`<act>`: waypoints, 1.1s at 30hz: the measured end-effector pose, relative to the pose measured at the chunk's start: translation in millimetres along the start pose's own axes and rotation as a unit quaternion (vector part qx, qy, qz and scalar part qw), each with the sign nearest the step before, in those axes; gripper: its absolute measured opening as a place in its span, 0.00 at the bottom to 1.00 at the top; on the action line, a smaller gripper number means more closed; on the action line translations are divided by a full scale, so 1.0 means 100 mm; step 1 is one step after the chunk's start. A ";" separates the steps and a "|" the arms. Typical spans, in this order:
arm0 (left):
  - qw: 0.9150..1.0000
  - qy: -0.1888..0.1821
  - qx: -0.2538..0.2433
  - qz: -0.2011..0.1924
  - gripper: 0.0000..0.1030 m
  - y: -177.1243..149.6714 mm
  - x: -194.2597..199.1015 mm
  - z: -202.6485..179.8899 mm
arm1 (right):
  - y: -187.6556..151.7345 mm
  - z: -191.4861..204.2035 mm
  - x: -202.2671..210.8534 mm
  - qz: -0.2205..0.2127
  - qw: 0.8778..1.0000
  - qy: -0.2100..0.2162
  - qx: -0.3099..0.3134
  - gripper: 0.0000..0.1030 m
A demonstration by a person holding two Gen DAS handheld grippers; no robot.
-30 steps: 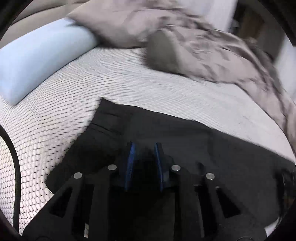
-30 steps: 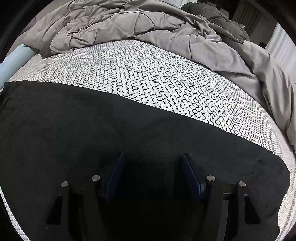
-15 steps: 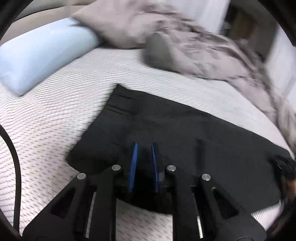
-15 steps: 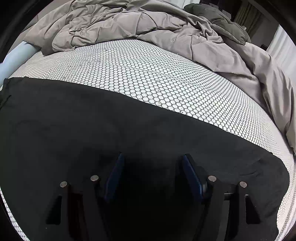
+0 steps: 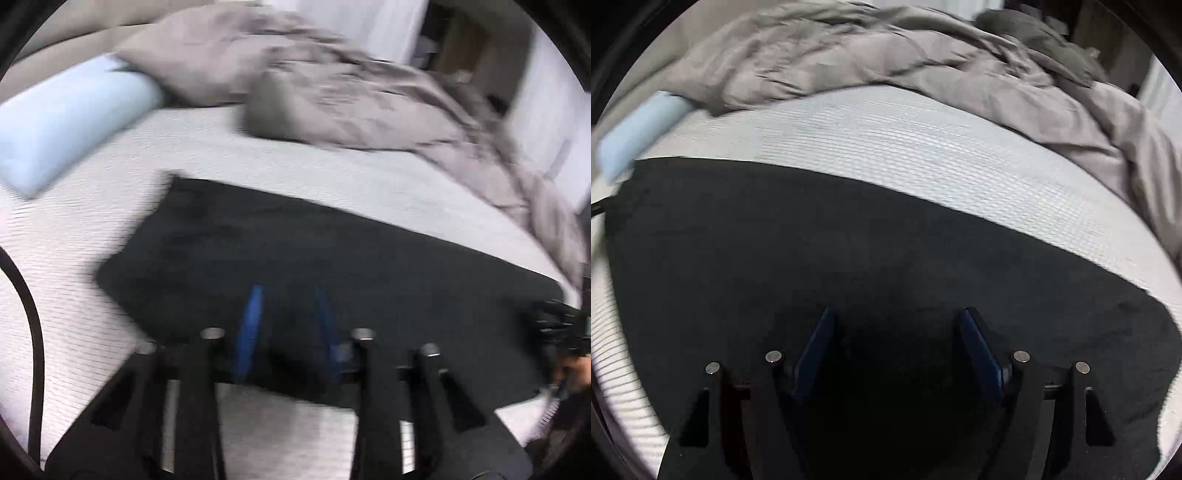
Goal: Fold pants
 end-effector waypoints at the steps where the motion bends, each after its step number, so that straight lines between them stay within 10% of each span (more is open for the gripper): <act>1: 1.000 -0.021 -0.007 0.009 0.57 -0.03 -0.14 -0.22 | -0.02 0.13 0.04 -0.003 1.000 0.022 0.008 0.71; 5: 0.986 -0.127 -0.067 0.090 0.64 -0.34 -0.56 -1.21 | -0.20 0.50 0.05 0.010 0.995 0.059 0.074 0.71; 9: 0.971 -0.122 -0.166 0.120 0.83 -0.58 -0.69 -1.78 | -0.37 0.38 0.20 0.009 0.993 0.053 0.107 0.71; 14: 0.961 -0.095 -0.227 0.127 1.00 -0.78 -0.77 -1.87 | -0.80 -0.69 0.55 0.030 0.993 -0.083 0.074 0.85; 16: 0.962 -0.099 -0.222 0.126 1.00 -0.74 -0.80 -1.78 | -0.97 -1.26 0.68 0.032 0.991 -0.131 -0.002 0.84; 18: 0.963 -0.090 -0.222 0.125 0.94 -0.71 -0.74 -1.76 | -1.06 -1.53 0.80 0.007 0.994 -0.088 -0.056 0.82; 22: 0.965 -0.148 -0.179 0.118 0.74 -0.60 -0.53 -2.07 | -0.98 -1.36 0.78 -0.001 0.996 -0.091 -0.019 0.82; 27: 0.924 -0.274 -0.232 0.132 0.75 -0.88 -0.35 -2.83 | -0.70 -0.63 0.66 -0.022 0.999 0.021 0.033 0.82; 33: 0.892 -0.273 -0.325 0.153 0.77 -1.28 -0.35 -2.91 | -0.80 -0.39 0.48 0.017 0.994 0.015 0.111 0.82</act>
Point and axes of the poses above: each gripper's, at about its wrist camera, not at the fingertips, and x roughly against the way its jaws point, z to its left, y to its top, the point moved 1 cm from there along -x, roughly the way its jaws point, and after that the axes turned 13 degrees about -z, right-handed, at the moved point
